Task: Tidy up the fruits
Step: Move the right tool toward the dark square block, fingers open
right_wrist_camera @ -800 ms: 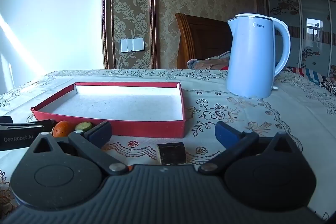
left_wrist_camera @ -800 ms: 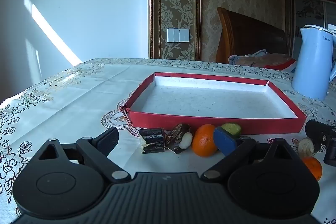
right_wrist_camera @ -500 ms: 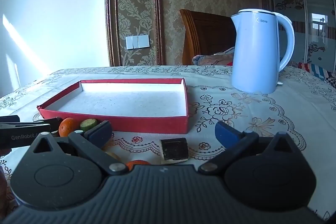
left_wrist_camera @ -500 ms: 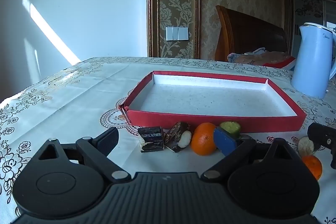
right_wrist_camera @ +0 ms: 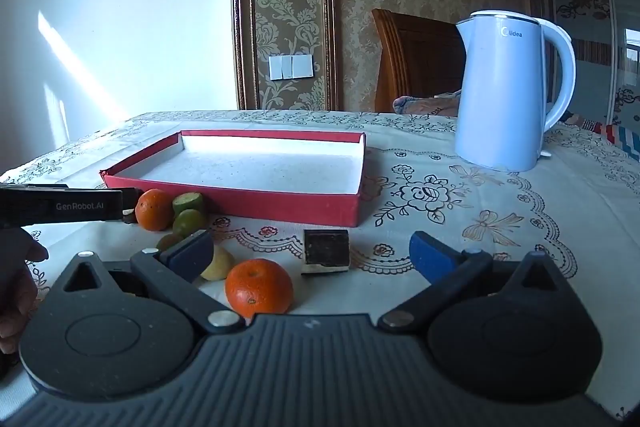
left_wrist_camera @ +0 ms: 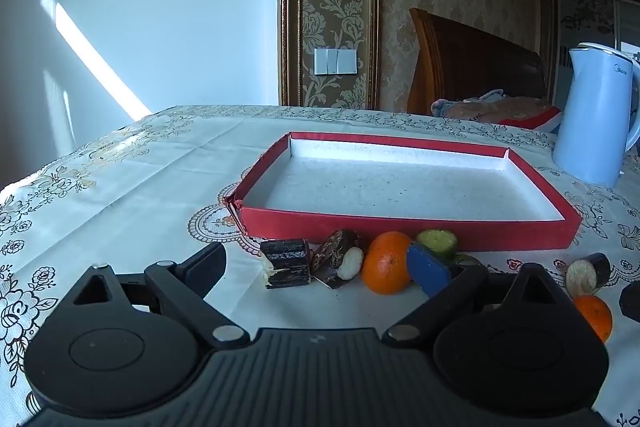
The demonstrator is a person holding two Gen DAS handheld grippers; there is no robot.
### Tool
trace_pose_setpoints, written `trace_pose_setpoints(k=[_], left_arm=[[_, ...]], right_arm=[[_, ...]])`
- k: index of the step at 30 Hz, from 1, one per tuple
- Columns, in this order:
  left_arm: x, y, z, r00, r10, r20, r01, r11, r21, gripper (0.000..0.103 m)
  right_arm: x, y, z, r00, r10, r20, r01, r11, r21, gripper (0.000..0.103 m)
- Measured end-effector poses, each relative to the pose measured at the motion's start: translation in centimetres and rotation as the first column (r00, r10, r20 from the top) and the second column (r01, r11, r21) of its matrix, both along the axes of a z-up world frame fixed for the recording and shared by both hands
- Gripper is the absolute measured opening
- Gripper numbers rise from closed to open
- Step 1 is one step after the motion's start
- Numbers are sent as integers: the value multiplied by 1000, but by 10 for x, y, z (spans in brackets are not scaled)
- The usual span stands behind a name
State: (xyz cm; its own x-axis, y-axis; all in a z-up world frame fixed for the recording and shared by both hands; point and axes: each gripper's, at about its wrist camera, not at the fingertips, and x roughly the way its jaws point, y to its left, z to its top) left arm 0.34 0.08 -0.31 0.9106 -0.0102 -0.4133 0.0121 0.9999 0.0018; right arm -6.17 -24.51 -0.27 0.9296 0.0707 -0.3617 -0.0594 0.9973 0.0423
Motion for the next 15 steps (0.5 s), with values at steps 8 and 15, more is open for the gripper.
trace_pose_setpoints(k=[8,15], left_arm=[[2,3,-1,999,-2,-47,1,1000,-24,98],[-3,6,-2,997,-24,-71,21,999,-51,98]], right_arm=[[0,-6,-1,999,11,-34,-11,1000,15,103],[6,-6,-4,995,52,-85,-51,999,9,89]])
